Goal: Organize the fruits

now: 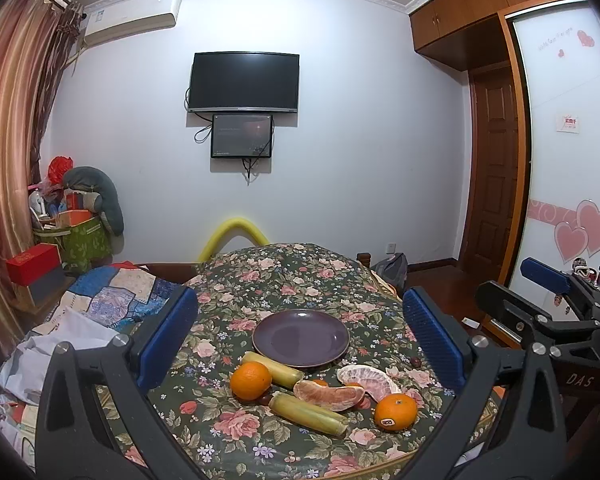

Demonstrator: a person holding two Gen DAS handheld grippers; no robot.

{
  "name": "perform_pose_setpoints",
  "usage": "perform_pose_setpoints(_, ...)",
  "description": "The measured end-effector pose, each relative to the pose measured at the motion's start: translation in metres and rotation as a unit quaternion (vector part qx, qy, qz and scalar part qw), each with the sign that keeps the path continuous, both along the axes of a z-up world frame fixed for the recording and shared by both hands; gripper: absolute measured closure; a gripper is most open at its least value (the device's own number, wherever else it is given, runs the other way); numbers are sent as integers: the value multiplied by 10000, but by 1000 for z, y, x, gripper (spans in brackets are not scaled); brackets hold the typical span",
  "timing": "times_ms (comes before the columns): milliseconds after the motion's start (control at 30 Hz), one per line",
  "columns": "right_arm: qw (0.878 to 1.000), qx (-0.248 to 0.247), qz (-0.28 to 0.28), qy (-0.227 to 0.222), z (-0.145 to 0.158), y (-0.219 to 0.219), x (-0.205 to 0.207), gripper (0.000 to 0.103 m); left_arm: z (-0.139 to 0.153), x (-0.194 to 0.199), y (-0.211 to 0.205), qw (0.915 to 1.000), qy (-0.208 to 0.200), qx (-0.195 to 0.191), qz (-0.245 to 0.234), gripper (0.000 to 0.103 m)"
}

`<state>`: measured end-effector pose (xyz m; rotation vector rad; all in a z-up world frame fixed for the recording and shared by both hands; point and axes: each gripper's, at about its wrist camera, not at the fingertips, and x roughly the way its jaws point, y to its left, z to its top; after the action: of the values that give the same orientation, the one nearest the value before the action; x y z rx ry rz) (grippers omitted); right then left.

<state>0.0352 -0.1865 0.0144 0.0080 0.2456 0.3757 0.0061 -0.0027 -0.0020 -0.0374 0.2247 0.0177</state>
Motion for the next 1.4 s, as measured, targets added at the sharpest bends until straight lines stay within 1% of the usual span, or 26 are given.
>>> perform_pose_setpoints(1033, 9999, -85, -36, 40, -3, 3, 2, 0, -4, 5, 2, 10000, 47, -33, 0, 0)
perform_pose_setpoints(1267, 9995, -124, 58, 293, -9, 3, 7, 0, -13, 16, 4, 9997, 226, -79, -30, 0)
perform_pose_setpoints(1333, 9990, -192, 56, 402, -12, 3, 9, 0, -17, 20, 5, 9995, 314, -100, -22, 2)
perform_pose_setpoints(1400, 9982, -284, 19, 519, -16, 4, 12, 0, -20, 25, 6, 9989, 440, -155, -54, 11)
